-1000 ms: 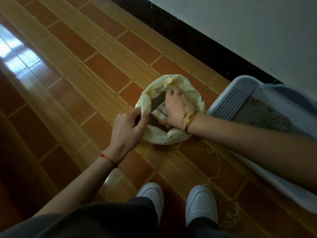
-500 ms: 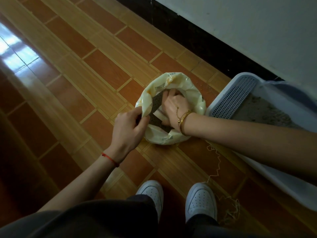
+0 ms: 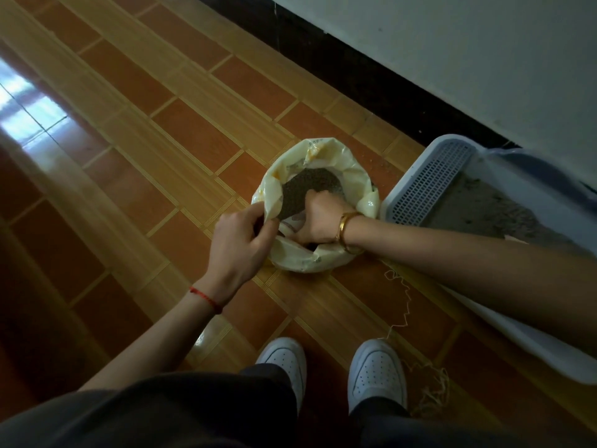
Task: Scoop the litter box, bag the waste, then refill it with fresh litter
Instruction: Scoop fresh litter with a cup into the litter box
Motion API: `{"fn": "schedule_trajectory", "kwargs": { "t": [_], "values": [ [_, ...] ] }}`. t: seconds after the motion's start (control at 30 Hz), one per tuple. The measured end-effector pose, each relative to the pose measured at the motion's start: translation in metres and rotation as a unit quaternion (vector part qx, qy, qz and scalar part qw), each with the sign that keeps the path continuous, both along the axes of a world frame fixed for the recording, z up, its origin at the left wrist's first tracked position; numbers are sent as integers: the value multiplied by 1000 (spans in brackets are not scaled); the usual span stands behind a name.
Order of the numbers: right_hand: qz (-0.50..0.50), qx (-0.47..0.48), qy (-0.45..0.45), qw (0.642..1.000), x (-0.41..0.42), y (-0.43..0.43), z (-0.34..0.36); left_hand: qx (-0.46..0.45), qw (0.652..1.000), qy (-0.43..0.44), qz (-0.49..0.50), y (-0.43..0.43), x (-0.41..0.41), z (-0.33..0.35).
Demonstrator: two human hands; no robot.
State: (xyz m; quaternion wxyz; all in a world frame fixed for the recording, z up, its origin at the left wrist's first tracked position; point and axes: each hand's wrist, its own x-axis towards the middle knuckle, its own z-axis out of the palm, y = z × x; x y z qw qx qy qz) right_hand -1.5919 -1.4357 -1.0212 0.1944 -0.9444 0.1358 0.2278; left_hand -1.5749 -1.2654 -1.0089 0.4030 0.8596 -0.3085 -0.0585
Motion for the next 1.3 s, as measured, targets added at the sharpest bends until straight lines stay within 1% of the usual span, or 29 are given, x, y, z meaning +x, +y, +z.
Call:
{"fn": "schedule_trajectory", "kwargs": {
  "t": [0.13,0.27,0.33,0.4,0.5,0.6,0.73,0.93,1.1,1.3],
  "values": [
    [-63,122,65,988,3,-14,0,-1,1000,8,-1,2,3,-2],
    [-113,223,84,965,2,-29,11,-5,1000,4,11,2,4,-2],
    [-120,245,91,958,2,-35,17,-15,999,14,27,2,5,-4],
    [-138,263,88,951,1,-39,22,-15,999,21,40,1,6,-7],
    [-188,327,82,923,0,-46,24,-18,998,24,55,0,7,-8],
    [-227,368,58,900,-1,-51,27,-20,997,25,70,-3,9,-6],
    [-246,430,36,868,-2,-62,40,-30,994,60,88,-13,15,-4],
    [-266,472,15,840,1,-92,42,-36,995,79,58,-37,24,-2],
    [-289,508,-26,811,-5,-115,47,-39,994,96,40,-61,31,2],
    [-313,503,-70,803,-19,-128,49,-29,992,113,37,-84,36,1]
  ]
}}
